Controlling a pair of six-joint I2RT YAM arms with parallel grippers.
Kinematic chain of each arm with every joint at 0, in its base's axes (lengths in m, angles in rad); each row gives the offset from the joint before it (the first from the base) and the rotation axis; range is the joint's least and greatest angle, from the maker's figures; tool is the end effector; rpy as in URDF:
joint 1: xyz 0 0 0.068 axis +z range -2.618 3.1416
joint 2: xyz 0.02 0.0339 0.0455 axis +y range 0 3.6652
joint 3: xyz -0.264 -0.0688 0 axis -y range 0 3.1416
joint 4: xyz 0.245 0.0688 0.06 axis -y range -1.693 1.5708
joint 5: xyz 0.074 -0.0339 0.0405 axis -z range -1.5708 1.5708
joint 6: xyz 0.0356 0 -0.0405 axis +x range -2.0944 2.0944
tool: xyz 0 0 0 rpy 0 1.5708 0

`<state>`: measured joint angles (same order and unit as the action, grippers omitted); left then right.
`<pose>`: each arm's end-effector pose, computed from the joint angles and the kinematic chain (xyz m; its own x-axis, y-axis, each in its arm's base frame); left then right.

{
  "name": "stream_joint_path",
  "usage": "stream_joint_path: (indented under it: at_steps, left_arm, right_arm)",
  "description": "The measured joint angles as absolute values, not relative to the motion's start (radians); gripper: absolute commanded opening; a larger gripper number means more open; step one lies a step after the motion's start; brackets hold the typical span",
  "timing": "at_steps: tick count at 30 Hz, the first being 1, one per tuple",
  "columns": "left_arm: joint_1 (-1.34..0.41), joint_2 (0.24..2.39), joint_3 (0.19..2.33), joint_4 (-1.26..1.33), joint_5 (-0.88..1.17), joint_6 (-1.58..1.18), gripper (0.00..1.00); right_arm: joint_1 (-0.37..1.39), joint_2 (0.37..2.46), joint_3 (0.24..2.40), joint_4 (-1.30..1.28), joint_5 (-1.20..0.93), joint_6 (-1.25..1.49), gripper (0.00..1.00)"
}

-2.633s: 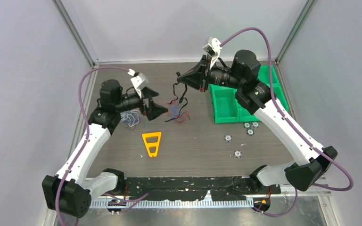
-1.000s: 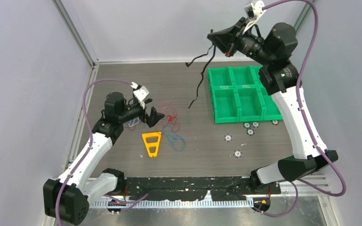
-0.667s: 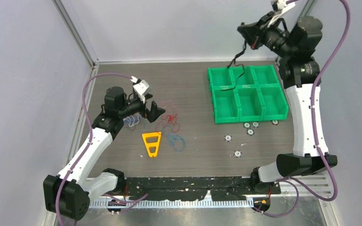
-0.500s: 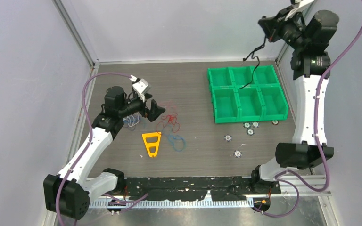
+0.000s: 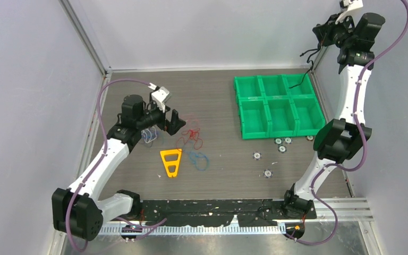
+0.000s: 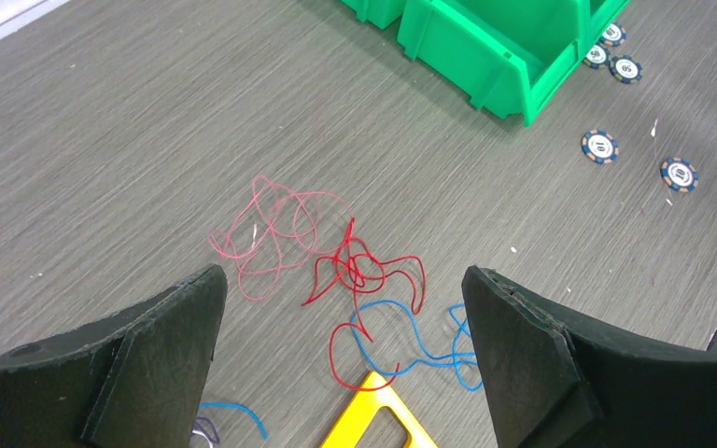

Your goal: Untangle the cables

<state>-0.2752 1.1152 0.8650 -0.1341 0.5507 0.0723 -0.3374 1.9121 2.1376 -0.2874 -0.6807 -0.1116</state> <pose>0.2382 -0.0866 0.3089 -0.3094 0.1513 -0.9388 0.7227 0.6791 -0.1287 0.4181 -0.1229 0.4692 -0.0207 -0.0845 -0.9962 -0.3399 0.9377 -0.0725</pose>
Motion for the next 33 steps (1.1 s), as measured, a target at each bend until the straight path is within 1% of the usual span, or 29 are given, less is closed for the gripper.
stream_joint_path:
  at_steps: [6, 15, 18, 24, 33]
  left_arm:
    - [-0.275, 1.154, 0.889, -0.16, 0.544, 0.084, 1.0]
    - [-0.275, 1.185, 0.92, -0.178, 0.539, 0.085, 1.0]
    - [-0.275, 1.193, 0.92, -0.18, 0.538, 0.085, 1.0]
    - [-0.275, 1.203, 0.933, -0.207, 0.532, 0.086, 0.99]
    - [-0.275, 1.217, 0.934, -0.238, 0.506, 0.088, 0.99]
  right_arm:
    - [-0.348, 1.944, 2.109, -0.249, -0.683, -0.167, 0.05]
    - [-0.369, 1.922, 1.834, -0.218, -0.678, -0.251, 0.05]
    - [-0.373, 1.922, 1.783, -0.234, -0.666, -0.269, 0.05]
    - [-0.374, 1.944, 1.816, -0.256, -0.632, -0.284, 0.05]
    - [-0.36, 2.113, 1.929, -0.326, -0.601, -0.309, 0.05]
